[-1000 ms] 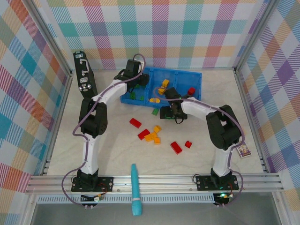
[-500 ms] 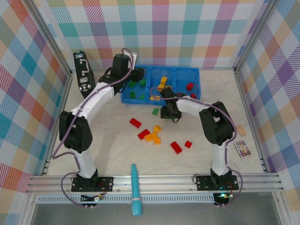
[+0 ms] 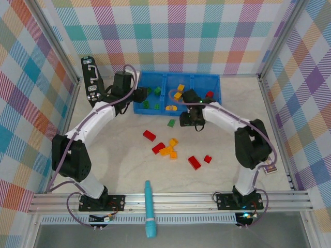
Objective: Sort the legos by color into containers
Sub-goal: Pick up the lego from the center of the table.
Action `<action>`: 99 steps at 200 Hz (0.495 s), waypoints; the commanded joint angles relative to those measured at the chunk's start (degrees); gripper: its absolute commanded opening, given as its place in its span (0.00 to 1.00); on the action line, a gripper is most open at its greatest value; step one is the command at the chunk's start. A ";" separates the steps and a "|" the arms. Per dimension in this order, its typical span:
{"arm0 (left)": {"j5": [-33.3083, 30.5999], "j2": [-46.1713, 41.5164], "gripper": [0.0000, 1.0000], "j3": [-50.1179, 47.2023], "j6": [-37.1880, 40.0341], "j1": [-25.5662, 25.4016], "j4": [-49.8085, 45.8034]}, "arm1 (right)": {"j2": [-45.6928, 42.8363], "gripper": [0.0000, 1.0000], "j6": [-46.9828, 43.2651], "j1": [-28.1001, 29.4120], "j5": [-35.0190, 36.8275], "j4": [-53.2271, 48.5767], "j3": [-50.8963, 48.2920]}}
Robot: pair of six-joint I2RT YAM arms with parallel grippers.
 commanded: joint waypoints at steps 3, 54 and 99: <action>0.43 -2.57 0.55 -1.23 -1.41 0.90 0.12 | -2.50 0.50 -8.12 0.09 -1.87 -2.40 7.05; 1.36 -5.47 0.55 -4.24 -2.12 0.90 -1.02 | 2.26 0.51 -18.71 0.69 -4.58 4.09 19.94; 7.13 -11.02 0.55 -10.07 -7.64 0.84 0.40 | 11.63 0.53 -25.14 2.93 -6.86 8.89 31.00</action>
